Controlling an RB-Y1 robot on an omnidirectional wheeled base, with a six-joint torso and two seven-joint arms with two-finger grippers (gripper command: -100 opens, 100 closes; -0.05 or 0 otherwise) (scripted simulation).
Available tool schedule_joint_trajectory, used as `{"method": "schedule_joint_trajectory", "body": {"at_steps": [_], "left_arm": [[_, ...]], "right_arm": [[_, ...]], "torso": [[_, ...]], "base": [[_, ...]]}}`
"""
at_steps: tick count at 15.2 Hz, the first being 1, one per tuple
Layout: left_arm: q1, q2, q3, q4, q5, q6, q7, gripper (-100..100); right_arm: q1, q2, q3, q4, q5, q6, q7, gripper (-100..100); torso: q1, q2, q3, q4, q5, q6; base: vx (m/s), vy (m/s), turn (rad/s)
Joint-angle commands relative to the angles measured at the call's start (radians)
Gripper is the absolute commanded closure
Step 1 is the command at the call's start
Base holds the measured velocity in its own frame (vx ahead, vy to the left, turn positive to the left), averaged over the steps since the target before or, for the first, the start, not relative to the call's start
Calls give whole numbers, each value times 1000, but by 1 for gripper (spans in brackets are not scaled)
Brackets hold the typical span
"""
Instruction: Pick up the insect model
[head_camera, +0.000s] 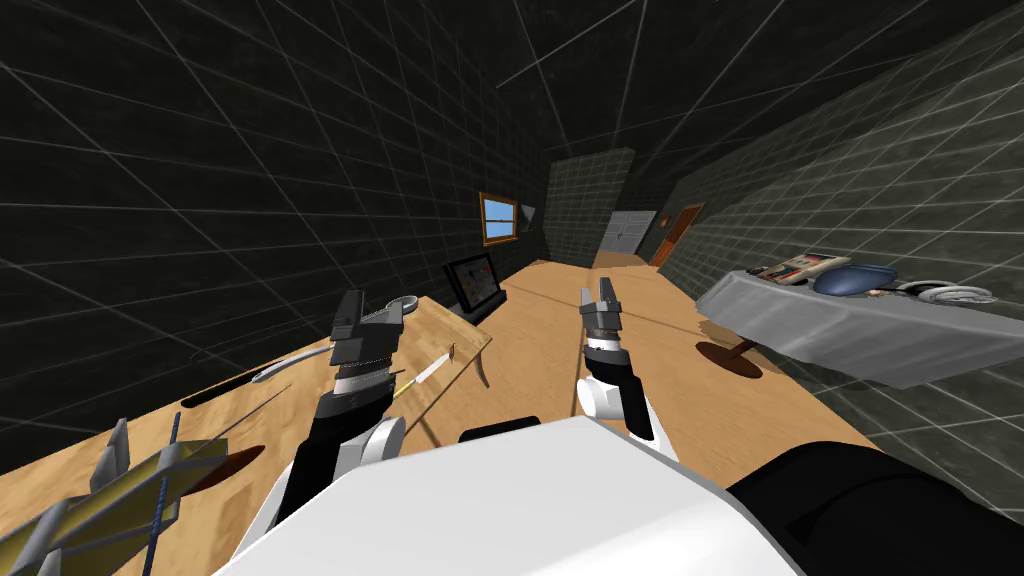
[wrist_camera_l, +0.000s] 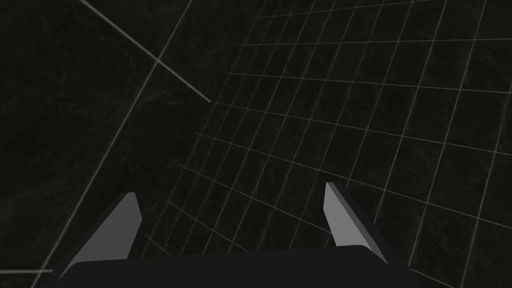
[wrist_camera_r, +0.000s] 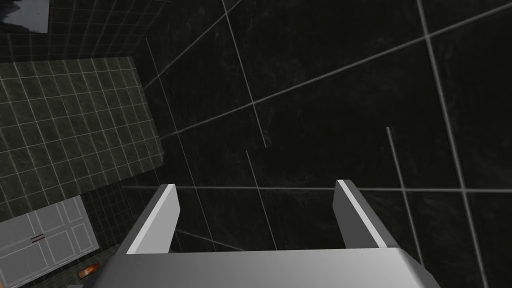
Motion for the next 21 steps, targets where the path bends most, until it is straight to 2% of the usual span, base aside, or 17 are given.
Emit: {"method": "schedule_joint_trajectory", "body": {"at_steps": [1,5,6,8,11,12,14,17,19,20,21], "left_arm": [[13,30,10,29,-8,-5,-3,-100],[58,98,44,124,-37,-24,-14,-100],[58,98,44,133,-37,-24,-14,-100],[90,135,68,196,-58,-37,-21,-100],[108,154,81,251,-70,-45,-26,-100],[127,173,95,286,-83,-53,-30,-100],[127,173,95,296,-83,-53,-30,-100],[168,211,125,376,-111,-70,-40,-100],[168,211,125,396,-111,-70,-40,-100],[189,229,140,434,-127,-79,-45,-100],[189,229,140,449,-127,-79,-45,-100]], "right_arm": [[0,0,0,0,0,0,0,0],[0,0,0,0,0,0,0,0],[0,0,0,0,0,0,0,0],[0,0,0,0,0,0,0,0],[0,0,0,0,0,0,0,0],[0,0,0,0,0,0,0,0],[0,0,0,0,0,0,0,0],[0,0,0,0,0,0,0,0],[0,0,0,0,0,0,0,0],[0,0,0,0,0,0,0,0],[0,0,0,0,0,0,0,0]], "torso": [[0,0,0,0,0,0],[-4,-5,-3,-1,-1,0],[-5,-7,-4,-2,-1,0],[-5,-8,-4,-2,-1,0],[-5,-8,-5,-2,-1,0],[-5,-7,-4,-2,-1,0],[-4,-7,-4,-2,-1,0],[-4,-5,-3,-1,-1,0],[-4,-6,-4,-1,-1,0],[-4,-6,-3,-1,-1,0],[-4,-6,-3,-1,-1,0]], "base": [[21,-16,-68],[83,-70,-152],[106,-75,-105],[113,-81,-150],[98,-64,-136],[95,-55,-132],[76,-42,-65],[76,-49,-138],[86,-48,-83],[90,-52,-122],[97,-45,-128]]}}
